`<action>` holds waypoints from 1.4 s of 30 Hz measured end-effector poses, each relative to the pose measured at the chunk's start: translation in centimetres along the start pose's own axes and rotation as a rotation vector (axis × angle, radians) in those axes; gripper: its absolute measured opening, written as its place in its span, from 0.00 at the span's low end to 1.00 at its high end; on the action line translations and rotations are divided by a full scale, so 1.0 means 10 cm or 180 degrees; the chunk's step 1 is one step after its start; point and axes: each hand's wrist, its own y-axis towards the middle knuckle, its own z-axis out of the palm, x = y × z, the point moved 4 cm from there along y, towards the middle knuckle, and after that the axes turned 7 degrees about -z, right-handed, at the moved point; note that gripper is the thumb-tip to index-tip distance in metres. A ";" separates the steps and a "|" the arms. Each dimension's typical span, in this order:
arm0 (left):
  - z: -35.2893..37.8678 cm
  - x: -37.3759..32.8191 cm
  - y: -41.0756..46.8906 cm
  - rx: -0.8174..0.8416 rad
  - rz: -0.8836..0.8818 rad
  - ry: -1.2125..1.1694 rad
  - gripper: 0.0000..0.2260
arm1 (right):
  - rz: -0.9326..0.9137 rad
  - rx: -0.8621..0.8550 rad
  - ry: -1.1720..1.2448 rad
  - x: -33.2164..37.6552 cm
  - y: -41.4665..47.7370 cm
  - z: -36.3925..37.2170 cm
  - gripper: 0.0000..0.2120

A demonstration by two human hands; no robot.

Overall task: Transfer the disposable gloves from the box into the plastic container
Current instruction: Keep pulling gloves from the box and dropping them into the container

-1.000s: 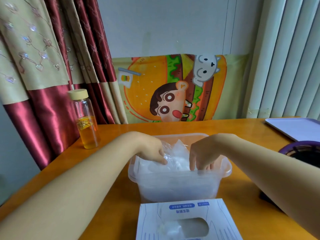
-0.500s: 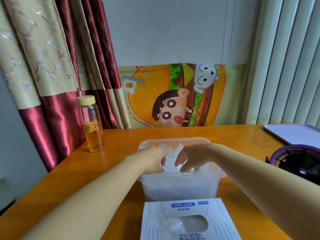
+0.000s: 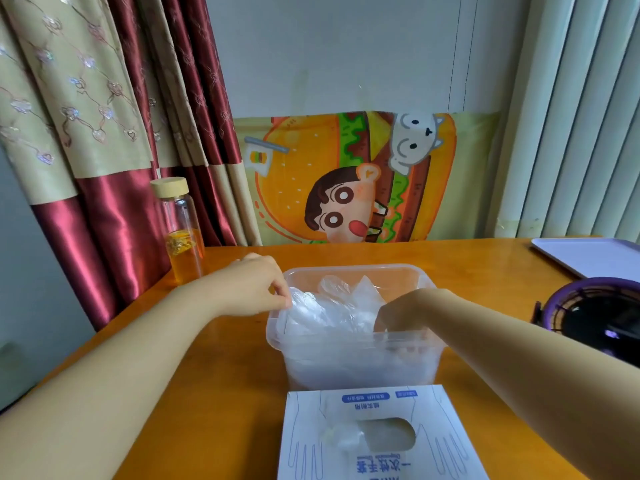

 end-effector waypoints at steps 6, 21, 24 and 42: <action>-0.05 0.18 -0.30 -0.0334 -0.0130 -0.0391 0.07 | -0.0168 -0.1100 -0.0424 0.09 -0.42 -0.36 0.16; 0.70 -0.55 -1.03 0.0511 0.0522 -0.0325 0.30 | -0.1473 -0.0971 -0.1305 0.64 -0.94 0.74 0.19; 0.93 -0.56 -1.06 0.0968 0.0467 -0.0184 0.38 | -0.1578 -0.1114 -0.1416 0.62 -0.87 0.78 0.20; 1.00 -0.58 -1.04 0.1160 0.0238 -0.0621 0.34 | -0.1613 -0.2433 0.0106 0.64 -1.00 0.90 0.07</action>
